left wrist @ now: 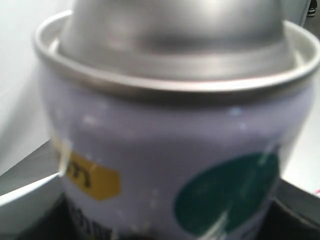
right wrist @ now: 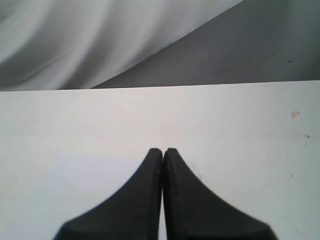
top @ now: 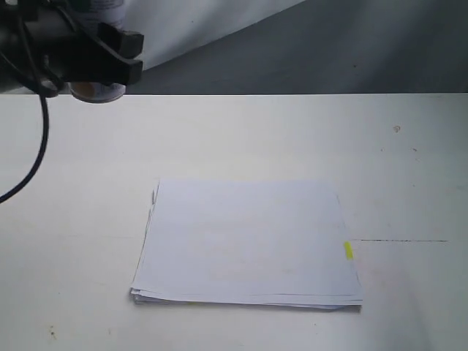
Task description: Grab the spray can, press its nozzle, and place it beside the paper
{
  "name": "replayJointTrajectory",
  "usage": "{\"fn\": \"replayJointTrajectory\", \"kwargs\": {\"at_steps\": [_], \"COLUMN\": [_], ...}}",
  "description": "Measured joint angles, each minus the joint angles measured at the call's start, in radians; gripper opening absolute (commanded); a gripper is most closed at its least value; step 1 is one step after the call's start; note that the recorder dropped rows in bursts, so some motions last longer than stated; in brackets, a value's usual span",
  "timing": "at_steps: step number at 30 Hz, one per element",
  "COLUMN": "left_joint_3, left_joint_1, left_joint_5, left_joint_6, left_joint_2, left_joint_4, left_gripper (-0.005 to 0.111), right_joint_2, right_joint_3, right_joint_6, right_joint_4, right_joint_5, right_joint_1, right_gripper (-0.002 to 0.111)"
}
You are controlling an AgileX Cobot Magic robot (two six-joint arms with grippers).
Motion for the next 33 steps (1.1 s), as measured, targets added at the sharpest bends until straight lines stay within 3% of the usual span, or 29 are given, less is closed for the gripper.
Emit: {"fn": "replayJointTrajectory", "kwargs": {"at_steps": [11,22,33], "left_joint_3": [0.096,0.185,0.319], "left_joint_1": [0.114,0.120,0.120], "left_joint_5": [0.041,0.038,-0.097], "left_joint_6": [-0.060,-0.072,-0.073], "left_joint_2": [-0.153,-0.261,-0.400], "left_joint_4": [0.005,0.008,0.082], "left_gripper": [0.000,0.000,0.000], "right_joint_2": [-0.002,-0.002,-0.002], "right_joint_3": [0.000,0.000,0.000], "right_joint_6": [0.000,0.000,0.000], "right_joint_4": [0.000,0.000,0.000], "right_joint_5": [-0.002,-0.002,-0.002], "right_joint_1": [0.000,0.000,0.000], "right_gripper": [0.000,0.000,0.000]}}
